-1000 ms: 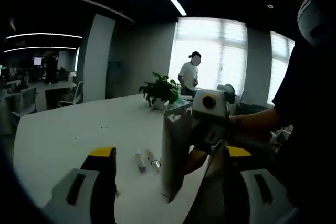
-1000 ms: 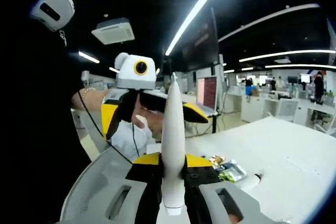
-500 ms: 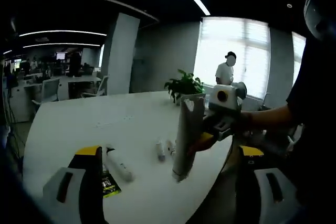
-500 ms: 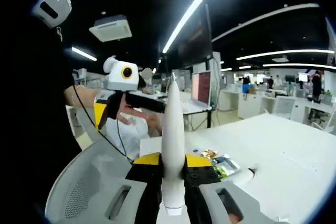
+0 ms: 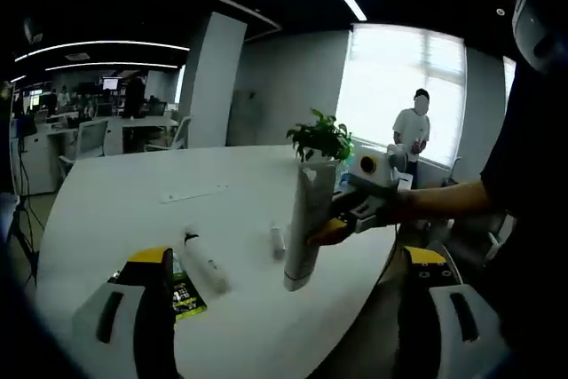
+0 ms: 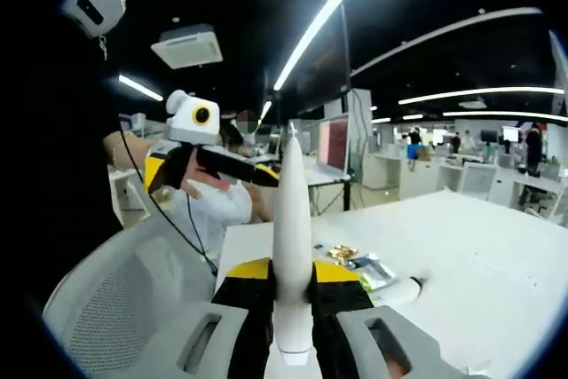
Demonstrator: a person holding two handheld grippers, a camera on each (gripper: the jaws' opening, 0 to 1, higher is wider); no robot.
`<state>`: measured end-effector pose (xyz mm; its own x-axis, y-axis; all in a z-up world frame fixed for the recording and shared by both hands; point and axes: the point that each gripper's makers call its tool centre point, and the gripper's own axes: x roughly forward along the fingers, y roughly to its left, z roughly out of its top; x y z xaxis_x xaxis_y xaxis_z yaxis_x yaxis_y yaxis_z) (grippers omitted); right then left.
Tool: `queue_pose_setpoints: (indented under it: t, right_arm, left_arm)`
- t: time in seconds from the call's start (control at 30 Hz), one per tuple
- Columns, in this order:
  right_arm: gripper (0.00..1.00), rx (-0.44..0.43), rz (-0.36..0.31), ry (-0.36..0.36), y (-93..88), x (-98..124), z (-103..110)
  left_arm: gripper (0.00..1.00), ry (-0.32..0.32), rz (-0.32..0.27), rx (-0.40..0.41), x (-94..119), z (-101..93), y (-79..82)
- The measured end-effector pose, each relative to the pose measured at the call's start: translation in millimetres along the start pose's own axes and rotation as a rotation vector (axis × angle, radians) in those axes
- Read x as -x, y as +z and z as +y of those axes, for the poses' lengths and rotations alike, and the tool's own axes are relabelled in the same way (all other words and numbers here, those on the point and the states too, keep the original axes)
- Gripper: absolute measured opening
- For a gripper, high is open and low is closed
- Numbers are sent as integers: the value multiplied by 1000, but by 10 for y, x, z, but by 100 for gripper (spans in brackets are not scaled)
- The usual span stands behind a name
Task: Arrange the skincare products in the storage area until every visible bottle or jar stands upright without overlapping.
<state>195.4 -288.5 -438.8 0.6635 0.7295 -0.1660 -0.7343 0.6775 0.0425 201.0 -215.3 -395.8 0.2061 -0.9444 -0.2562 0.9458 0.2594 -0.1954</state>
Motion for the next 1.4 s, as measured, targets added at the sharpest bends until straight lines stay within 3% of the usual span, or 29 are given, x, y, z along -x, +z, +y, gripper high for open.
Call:
queue_pose_setpoints:
  t: [0.43,0.87,1.4]
  right_arm:
    - [6,-32,5,2,-296,-120,-245]
    - [6,-19,22,25,-512,-238,-464]
    - [6,16,23,18,-613,-323,-729]
  left_arm:
    - [99,58,45,34,40,209,-228]
    - [98,76,69,48,16,343,-344]
    - [98,88,105,76,26,353,-510]
